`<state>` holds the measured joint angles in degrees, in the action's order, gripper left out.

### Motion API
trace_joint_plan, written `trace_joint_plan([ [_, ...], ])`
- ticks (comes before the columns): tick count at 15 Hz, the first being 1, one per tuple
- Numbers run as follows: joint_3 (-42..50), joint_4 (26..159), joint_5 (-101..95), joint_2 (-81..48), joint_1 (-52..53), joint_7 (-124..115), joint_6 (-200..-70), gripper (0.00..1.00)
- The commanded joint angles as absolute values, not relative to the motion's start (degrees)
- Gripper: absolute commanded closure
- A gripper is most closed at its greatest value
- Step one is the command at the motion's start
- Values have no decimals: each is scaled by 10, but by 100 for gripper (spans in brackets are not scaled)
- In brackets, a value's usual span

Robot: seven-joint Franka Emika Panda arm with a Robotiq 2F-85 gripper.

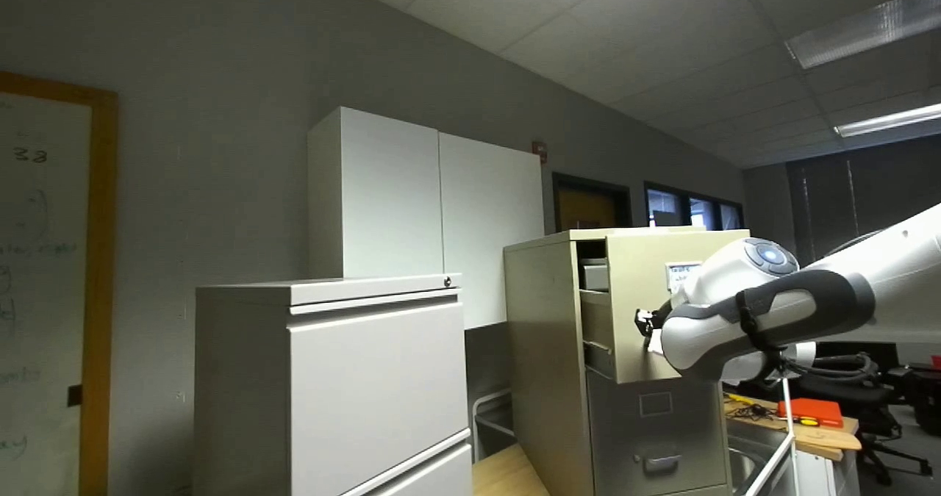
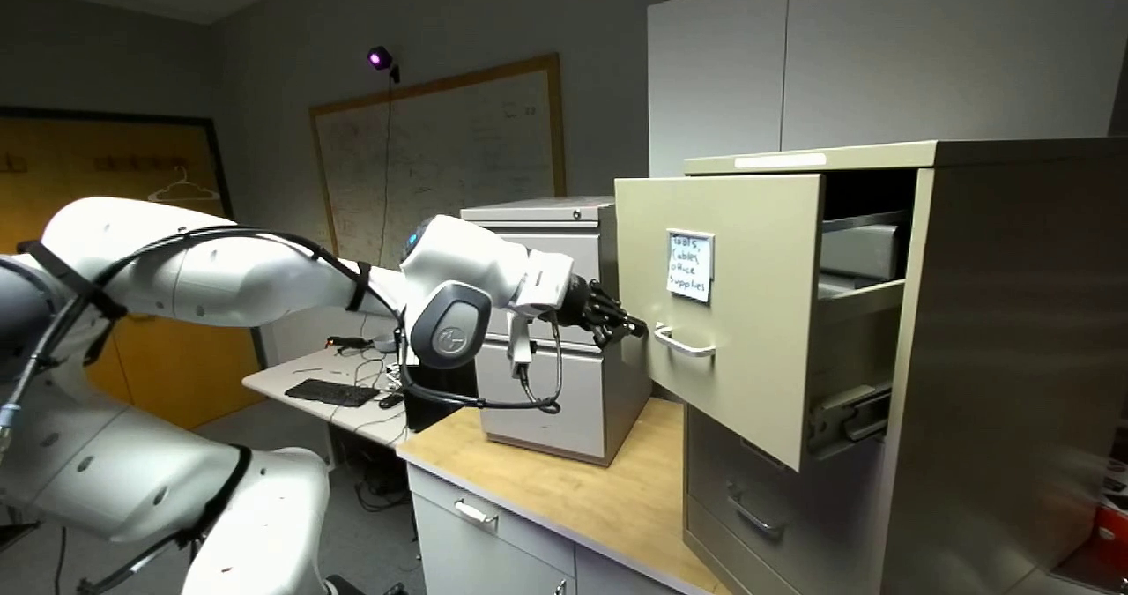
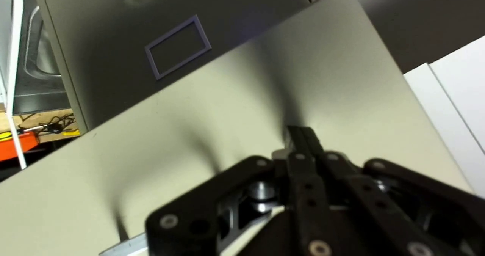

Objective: Close the top drawer of the file cabinet

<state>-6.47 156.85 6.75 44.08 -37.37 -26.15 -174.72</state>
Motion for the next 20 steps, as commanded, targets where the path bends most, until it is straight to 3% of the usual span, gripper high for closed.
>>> trace_joint_plan([
  [1,-9,1475,92,337,-306,-230,-1734,100],
  [9,123,1332,126,234,-182,-189,-1629,100],
  [20,199,1166,200,122,-128,-130,-1474,100],
])
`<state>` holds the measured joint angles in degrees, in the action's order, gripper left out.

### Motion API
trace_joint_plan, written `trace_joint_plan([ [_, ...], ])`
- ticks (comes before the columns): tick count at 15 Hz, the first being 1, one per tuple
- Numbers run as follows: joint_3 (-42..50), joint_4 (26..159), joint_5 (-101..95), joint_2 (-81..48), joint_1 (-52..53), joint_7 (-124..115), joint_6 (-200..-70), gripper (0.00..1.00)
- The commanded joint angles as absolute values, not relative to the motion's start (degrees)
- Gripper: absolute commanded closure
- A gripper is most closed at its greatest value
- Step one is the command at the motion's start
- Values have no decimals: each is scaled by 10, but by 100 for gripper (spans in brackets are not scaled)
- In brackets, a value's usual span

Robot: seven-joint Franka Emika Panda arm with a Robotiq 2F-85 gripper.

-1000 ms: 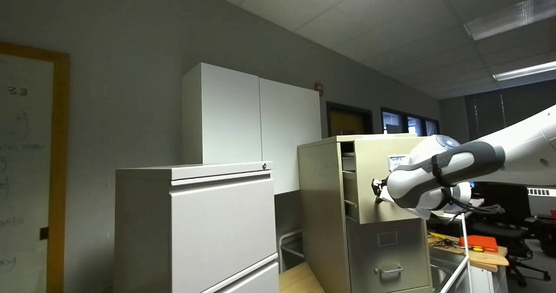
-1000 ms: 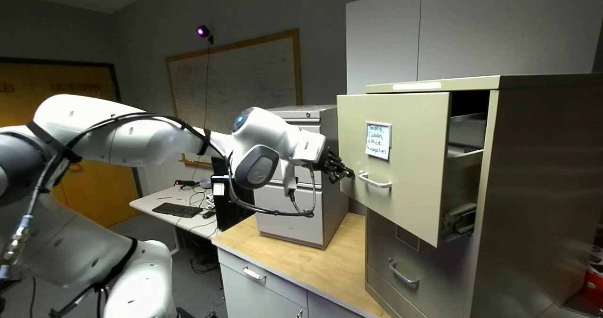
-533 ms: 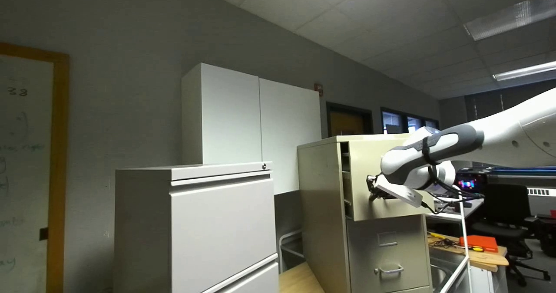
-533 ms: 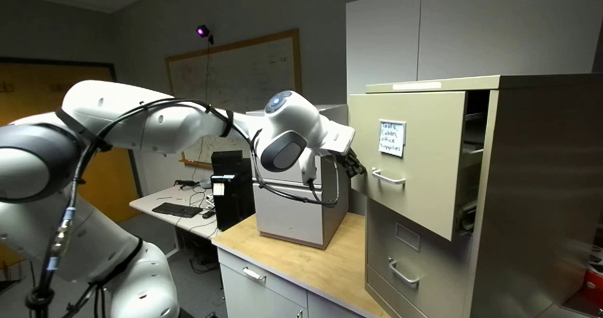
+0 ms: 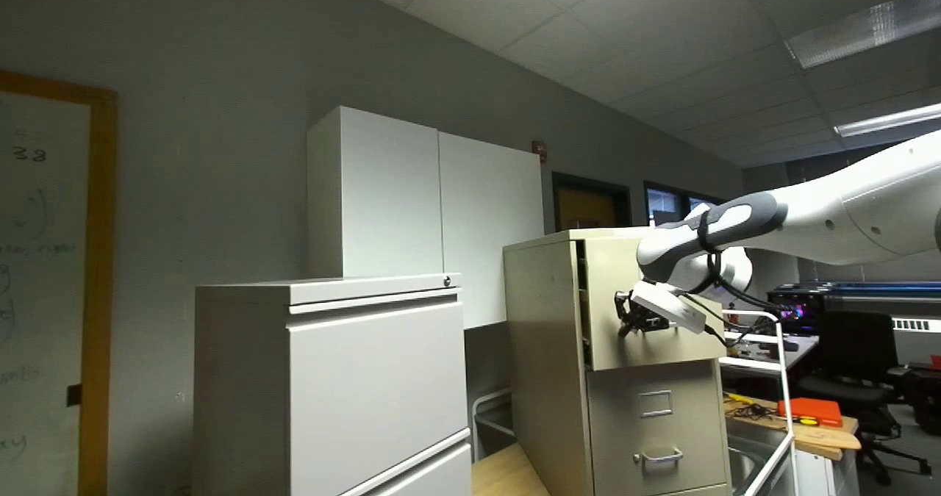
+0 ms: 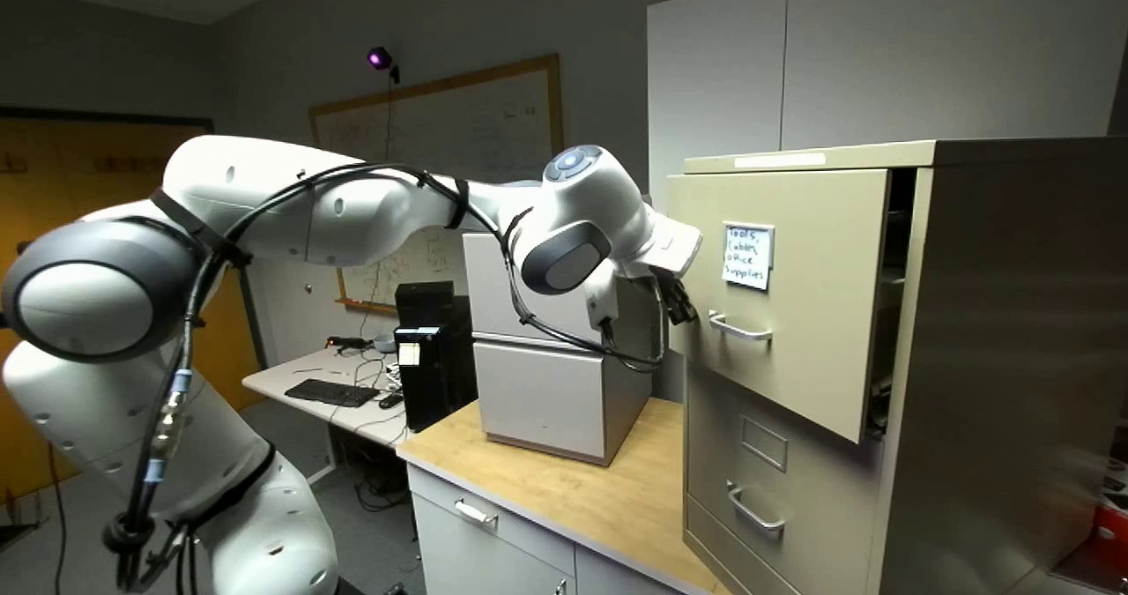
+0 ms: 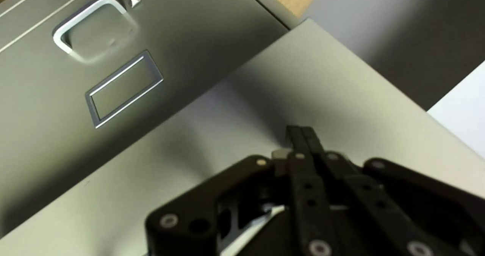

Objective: Close the top drawer of the file cabinet

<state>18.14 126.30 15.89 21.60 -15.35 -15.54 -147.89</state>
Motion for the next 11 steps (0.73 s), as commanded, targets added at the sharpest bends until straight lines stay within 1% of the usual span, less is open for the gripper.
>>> trace_joint_plan([
  [1,204,1151,208,112,-127,-125,-1459,100],
  [11,223,1008,281,6,-145,-74,-1328,100],
])
